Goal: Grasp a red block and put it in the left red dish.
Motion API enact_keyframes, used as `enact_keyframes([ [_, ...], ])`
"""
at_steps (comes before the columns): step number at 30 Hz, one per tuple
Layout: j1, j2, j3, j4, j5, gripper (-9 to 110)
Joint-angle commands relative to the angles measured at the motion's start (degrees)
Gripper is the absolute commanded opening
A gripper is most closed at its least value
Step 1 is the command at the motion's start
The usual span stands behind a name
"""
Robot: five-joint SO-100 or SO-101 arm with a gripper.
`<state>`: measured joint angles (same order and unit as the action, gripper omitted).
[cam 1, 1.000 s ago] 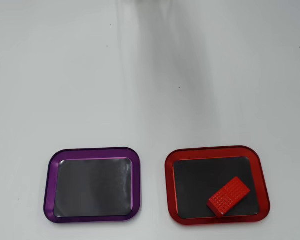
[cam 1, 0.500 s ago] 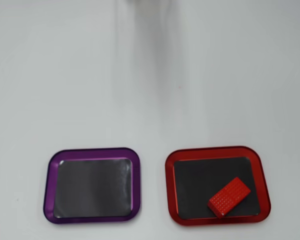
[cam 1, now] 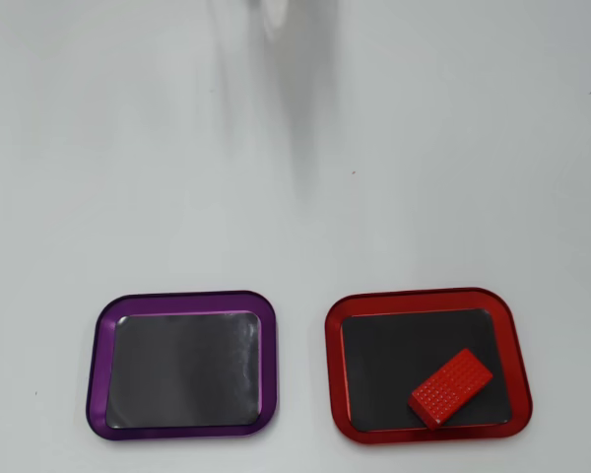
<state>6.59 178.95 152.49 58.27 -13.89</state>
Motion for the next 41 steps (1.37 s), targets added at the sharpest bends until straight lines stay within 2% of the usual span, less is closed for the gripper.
enact_keyframes([
  [1, 0.3, 6.2, 4.6, -1.2, 0.3, 23],
  [10, 0.0, 17.8, 14.7, 10.9, 11.8, 24],
  [25, -0.5, 19.0, 22.1, 13.0, 13.6, 23],
  [29, -0.9, 19.0, 22.4, 12.7, 13.9, 19],
  [32, -4.0, 19.0, 22.4, 12.7, 14.3, 16],
  [36, -10.8, 19.1, 22.7, 11.5, 20.5, 16],
  [41, -12.0, 19.1, 22.9, 11.1, 20.6, 13],
])
